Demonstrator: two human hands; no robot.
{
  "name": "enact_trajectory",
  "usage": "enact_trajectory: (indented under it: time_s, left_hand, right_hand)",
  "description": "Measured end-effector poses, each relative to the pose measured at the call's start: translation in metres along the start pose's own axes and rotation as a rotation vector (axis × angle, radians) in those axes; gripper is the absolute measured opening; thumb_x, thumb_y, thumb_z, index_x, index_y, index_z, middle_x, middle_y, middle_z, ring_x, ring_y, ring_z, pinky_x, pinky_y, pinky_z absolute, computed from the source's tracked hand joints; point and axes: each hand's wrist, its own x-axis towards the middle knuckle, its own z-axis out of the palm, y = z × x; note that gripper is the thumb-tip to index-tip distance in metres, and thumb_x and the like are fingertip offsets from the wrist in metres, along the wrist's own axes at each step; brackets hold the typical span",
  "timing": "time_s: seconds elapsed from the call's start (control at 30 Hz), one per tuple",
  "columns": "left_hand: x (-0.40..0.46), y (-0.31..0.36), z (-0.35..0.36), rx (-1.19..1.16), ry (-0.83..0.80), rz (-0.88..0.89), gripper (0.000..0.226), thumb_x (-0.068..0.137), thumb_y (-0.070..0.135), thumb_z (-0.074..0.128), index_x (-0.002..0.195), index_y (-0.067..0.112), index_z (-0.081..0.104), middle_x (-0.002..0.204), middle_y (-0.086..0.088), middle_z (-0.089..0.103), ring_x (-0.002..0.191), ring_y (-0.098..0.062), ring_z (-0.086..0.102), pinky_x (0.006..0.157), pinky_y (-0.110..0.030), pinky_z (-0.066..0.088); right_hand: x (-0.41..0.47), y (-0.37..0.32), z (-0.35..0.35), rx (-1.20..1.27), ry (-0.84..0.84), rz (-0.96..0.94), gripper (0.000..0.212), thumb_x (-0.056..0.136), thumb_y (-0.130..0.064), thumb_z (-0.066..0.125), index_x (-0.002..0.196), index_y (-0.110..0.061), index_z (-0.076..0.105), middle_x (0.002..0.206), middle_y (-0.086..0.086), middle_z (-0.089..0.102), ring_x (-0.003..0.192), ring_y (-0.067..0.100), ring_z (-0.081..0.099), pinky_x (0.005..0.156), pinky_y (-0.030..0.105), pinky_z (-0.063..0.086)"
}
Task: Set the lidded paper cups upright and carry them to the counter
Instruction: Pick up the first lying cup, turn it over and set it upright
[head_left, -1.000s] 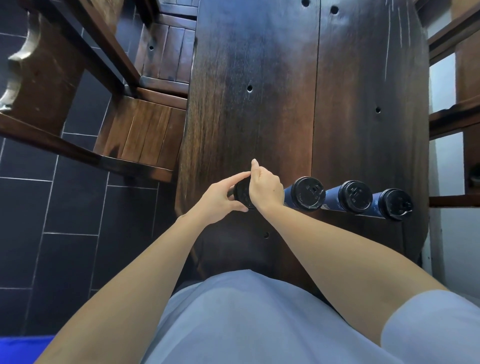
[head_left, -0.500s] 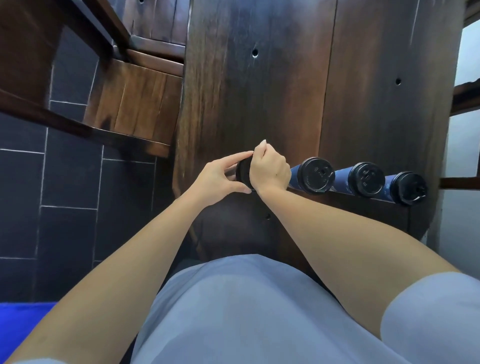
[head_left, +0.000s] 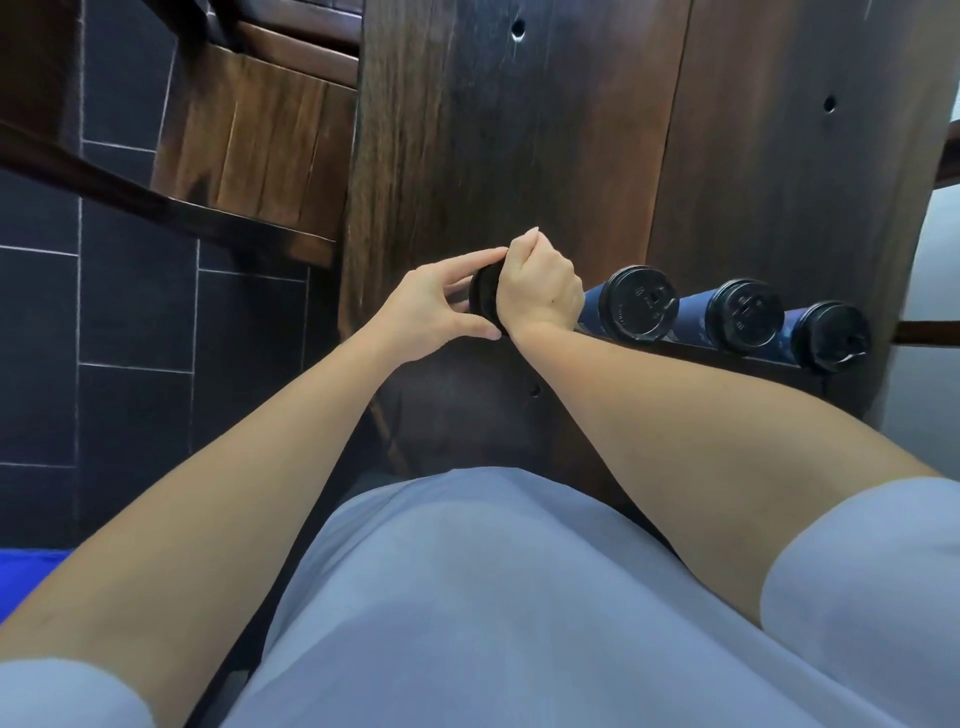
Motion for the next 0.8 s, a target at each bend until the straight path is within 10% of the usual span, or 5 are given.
enact_trajectory:
  time_s: [0.23, 0.5, 0.8]
  left_hand:
    - [-0.001, 0.002, 0.0, 0.034, -0.003, -0.006, 0.087, 0.079, 0.005, 0.088, 0.152, 0.035, 0.05, 0.151, 0.011, 0.056, 0.14, -0.016, 0.052, 0.116, -0.042, 0.047]
    - [0.0, -0.004, 0.0, 0.054, -0.004, -0.002, 0.087, 0.08, 0.005, 0.088, 0.154, 0.03, 0.049, 0.152, 0.008, 0.056, 0.143, -0.018, 0.05, 0.117, -0.049, 0.045]
    - [0.003, -0.004, 0.001, 0.099, 0.0, 0.015, 0.086, 0.082, 0.007, 0.087, 0.155, 0.028, 0.047, 0.155, 0.007, 0.053, 0.147, -0.017, 0.044, 0.122, -0.045, 0.039]
  right_hand:
    - [-0.004, 0.004, -0.013, 0.208, -0.165, -0.004, 0.05, 0.109, -0.048, 0.022, 0.11, -0.016, 0.06, 0.107, 0.001, 0.067, 0.094, 0.017, 0.061, 0.084, 0.036, 0.049]
    - [-0.038, 0.07, -0.039, 0.535, -0.445, -0.229, 0.074, 0.092, -0.03, 0.075, 0.153, -0.032, 0.034, 0.153, -0.008, 0.048, 0.138, 0.009, 0.046, 0.109, 0.024, 0.042]
    - [-0.031, 0.078, -0.034, 0.506, -0.422, -0.265, 0.086, 0.085, -0.028, 0.083, 0.155, -0.034, 0.034, 0.156, -0.01, 0.045, 0.139, 0.013, 0.047, 0.109, 0.028, 0.045]
